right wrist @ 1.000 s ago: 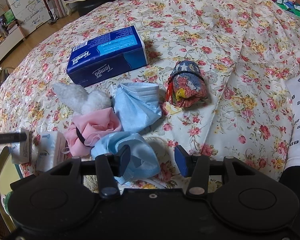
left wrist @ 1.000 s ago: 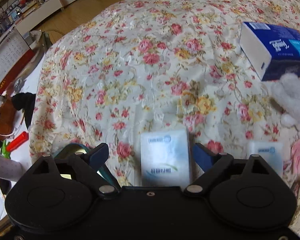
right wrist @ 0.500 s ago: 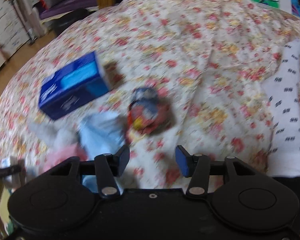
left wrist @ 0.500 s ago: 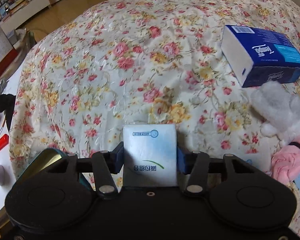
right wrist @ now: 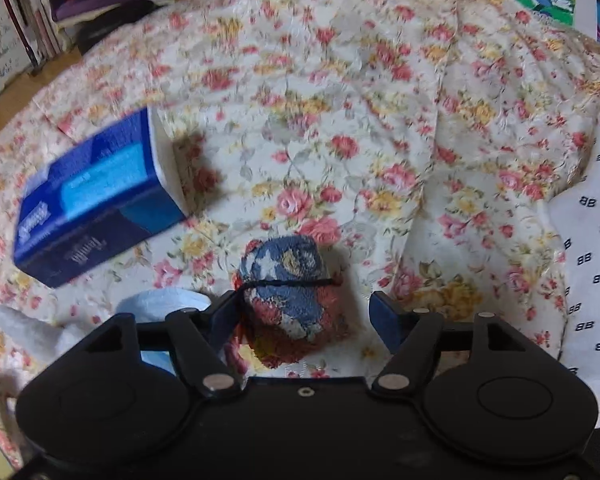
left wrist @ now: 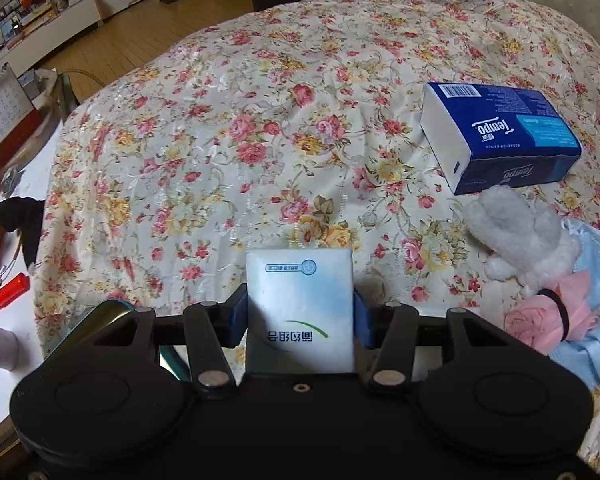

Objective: Organize soft objects
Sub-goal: 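Grasp the patterned fabric pouch with the right tool while the left tool holds the tissue pack, then place the tissue pack and fabric pouch into the gold tray, opening both tools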

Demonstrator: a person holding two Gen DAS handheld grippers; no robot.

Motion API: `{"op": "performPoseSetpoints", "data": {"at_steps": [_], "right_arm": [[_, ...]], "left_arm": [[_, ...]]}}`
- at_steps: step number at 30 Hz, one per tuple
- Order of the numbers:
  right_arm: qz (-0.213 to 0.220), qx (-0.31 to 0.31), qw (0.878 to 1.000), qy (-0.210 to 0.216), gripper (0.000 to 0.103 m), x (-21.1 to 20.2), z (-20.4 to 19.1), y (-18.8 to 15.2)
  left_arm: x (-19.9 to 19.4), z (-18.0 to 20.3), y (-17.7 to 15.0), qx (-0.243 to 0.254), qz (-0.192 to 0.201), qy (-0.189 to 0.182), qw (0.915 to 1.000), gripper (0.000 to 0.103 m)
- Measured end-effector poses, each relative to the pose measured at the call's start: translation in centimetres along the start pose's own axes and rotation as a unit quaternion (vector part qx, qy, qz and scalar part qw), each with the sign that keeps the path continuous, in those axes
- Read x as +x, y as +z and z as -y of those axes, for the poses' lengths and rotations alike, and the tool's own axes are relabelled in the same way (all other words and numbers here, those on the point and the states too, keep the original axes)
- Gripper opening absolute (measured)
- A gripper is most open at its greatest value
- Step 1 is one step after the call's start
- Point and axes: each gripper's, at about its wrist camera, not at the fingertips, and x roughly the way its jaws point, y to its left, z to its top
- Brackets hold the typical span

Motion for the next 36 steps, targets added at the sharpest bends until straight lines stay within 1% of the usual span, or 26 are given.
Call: {"op": "performPoseSetpoints", "data": {"at_steps": [2, 3, 5, 7, 9, 12, 14, 16, 19, 23, 26, 29, 32, 36], "right_arm": [[-0.006, -0.004, 1.0, 0.003, 0.071, 0.6, -0.2, -0.1], [-0.009, -0.005, 1.0, 0.004, 0.068, 0.8, -0.3, -0.1], [-0.012, -0.01, 1.0, 0.022, 0.053, 1.1, -0.5, 0.0], [-0.01, -0.016, 1.0, 0.02, 0.045, 0.7, -0.9, 0.1], [0.0, -0.024, 1.0, 0.017, 0.042, -0.1, -1.4, 0.1], [0.034, -0.038, 0.999, -0.009, 0.042, -2.4, -2.1, -0.3], [0.053, -0.048, 0.997, -0.015, 0.042, -4.2, -2.7, -0.7], [0.067, -0.056, 0.996, -0.006, 0.042, -6.3, -3.2, -1.3], [0.083, -0.07, 0.994, 0.019, 0.042, -9.5, -4.4, -2.5], [0.099, -0.107, 0.987, 0.062, 0.042, -13.9, -7.1, -5.5], [0.097, -0.147, 0.979, 0.1, 0.042, -16.3, -9.7, -8.5], [0.083, -0.186, 0.97, 0.137, 0.042, -18.1, -12.5, -11.7], [0.059, -0.217, 0.959, 0.171, 0.042, -19.3, -15.3, -15.0], [0.037, -0.262, 0.944, 0.195, 0.043, -20.1, -19.2, -19.3]], "left_arm": [[-0.9, -0.6, -0.5, -0.001, 0.005, 0.001, 1.0, 0.05], [-1.3, -1.0, -0.8, -0.002, 0.006, 0.004, 1.0, 0.05], [-2.0, -1.8, -1.4, -0.004, 0.009, 0.008, 0.9999, 0.05], [-2.6, -2.8, -2.2, -0.008, 0.01, 0.013, 0.9998, 0.05], [-3.1, -4.0, -3.0, -0.018, 0.01, 0.015, 0.9997, 0.05], [-3.5, -6.0, -4.2, -0.037, 0.004, 0.025, 0.999, 0.05], [-3.7, -7.4, -5.0, -0.051, 0.004, 0.034, 0.9981, 0.05], [-3.9, -8.9, -5.7, -0.067, 0.002, 0.046, 0.9967, 0.05], [-4.0, -11.1, -6.7, -0.092, 0.001, 0.064, 0.9937, 0.05], [-3.8, -13.9, -7.8, -0.134, 0.005, 0.097, 0.9862, 0.05], [-3.2, -15.6, -8.3, -0.16, 0.001, 0.108, 0.9812, 0.05], [-2.6, -16.6, -9.0, -0.168, -0.004, 0.114, 0.9791, 0.05], [-1.9, -17.5, -9.6, -0.168, -0.006, 0.118, 0.9787, 0.05], [-1.2, -18.7, -10.2, -0.168, -0.013, 0.122, 0.9781, 0.05]]}}
